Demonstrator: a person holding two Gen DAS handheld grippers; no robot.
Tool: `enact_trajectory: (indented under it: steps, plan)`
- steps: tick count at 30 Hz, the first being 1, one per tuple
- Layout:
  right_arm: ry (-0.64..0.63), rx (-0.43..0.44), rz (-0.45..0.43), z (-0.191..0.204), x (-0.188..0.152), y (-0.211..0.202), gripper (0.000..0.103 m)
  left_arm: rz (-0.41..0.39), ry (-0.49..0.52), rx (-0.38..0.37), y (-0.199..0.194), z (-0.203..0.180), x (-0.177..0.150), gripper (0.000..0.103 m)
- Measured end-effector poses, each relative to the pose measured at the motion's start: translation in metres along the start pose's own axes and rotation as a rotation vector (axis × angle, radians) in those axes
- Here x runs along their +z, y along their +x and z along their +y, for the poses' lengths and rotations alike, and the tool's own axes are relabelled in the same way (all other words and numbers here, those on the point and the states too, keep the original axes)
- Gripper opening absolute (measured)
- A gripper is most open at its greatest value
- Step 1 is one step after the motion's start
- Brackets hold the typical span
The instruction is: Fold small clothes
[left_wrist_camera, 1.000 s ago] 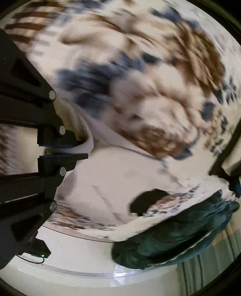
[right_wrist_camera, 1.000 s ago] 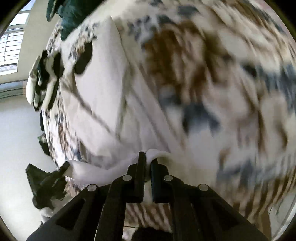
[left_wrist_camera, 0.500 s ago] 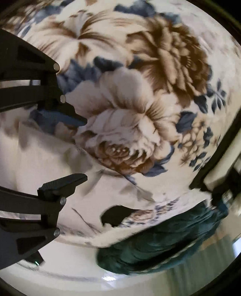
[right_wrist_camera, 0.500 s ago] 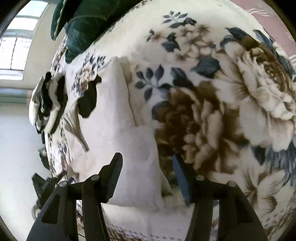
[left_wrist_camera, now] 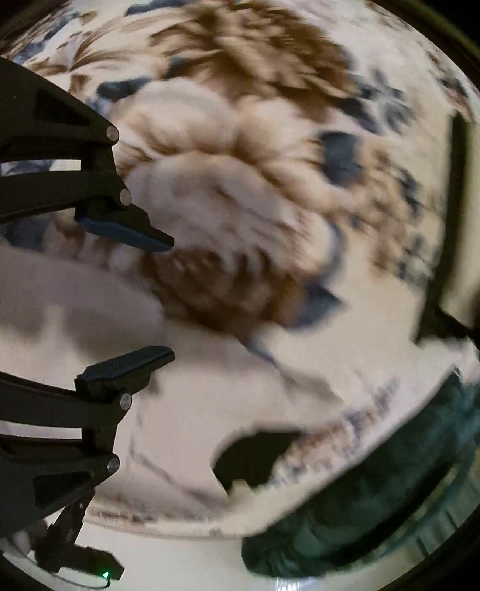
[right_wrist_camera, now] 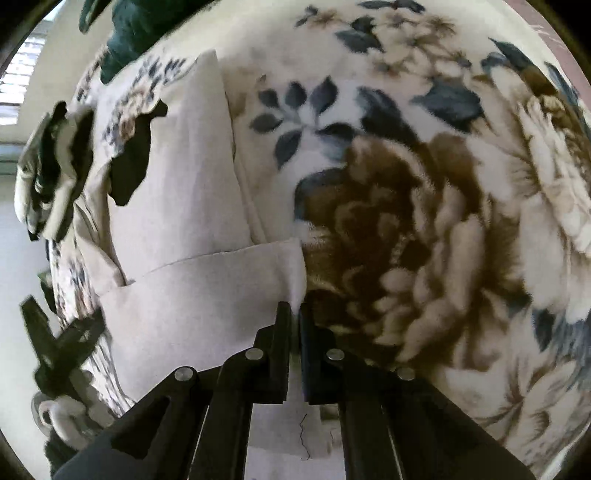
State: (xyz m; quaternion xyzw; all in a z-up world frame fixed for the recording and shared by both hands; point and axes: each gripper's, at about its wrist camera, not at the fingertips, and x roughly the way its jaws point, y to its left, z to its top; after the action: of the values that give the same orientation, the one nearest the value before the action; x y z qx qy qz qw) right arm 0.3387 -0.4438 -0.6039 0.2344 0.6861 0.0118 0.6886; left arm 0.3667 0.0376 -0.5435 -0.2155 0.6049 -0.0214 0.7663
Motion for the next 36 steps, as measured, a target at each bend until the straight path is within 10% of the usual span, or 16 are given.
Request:
enact_trajectory:
  steps: [3, 15, 16, 17, 19, 20, 28, 36]
  plan:
    - [-0.046, -0.008, -0.061, 0.016, 0.014, -0.025, 0.054, -0.035, 0.101, -0.008, -0.014, -0.03, 0.03, 0.059]
    - [-0.165, -0.115, -0.149, 0.097, 0.181, 0.02, 0.055, 0.16, 0.453, 0.101, 0.099, -0.116, 0.133, 0.06]
    - [-0.168, -0.119, -0.144, 0.098, 0.19, 0.027, 0.055, 0.161, 0.481, 0.097, 0.104, -0.118, 0.134, 0.05]
    - [-0.174, -0.121, -0.125, 0.101, 0.2, 0.036, 0.055, 0.148, 0.502, 0.081, 0.105, -0.118, 0.133, 0.009]
    - [-0.182, -0.122, -0.118, 0.106, 0.208, 0.043, 0.019, 0.124, 0.526, 0.052, 0.1, -0.118, 0.131, 0.003]
    - [-0.187, -0.126, -0.13, 0.109, 0.208, 0.042, 0.004, 0.094, 0.531, 0.031, 0.092, -0.116, 0.128, 0.003]
    - [-0.194, -0.025, -0.246, 0.121, 0.166, -0.019, 0.004, -0.062, 0.453, -0.099, -0.001, -0.094, 0.099, 0.003]
    - [-0.224, 0.091, -0.352, 0.107, 0.055, -0.113, 0.004, -0.168, 0.415, -0.186, -0.091, -0.092, 0.027, 0.003]
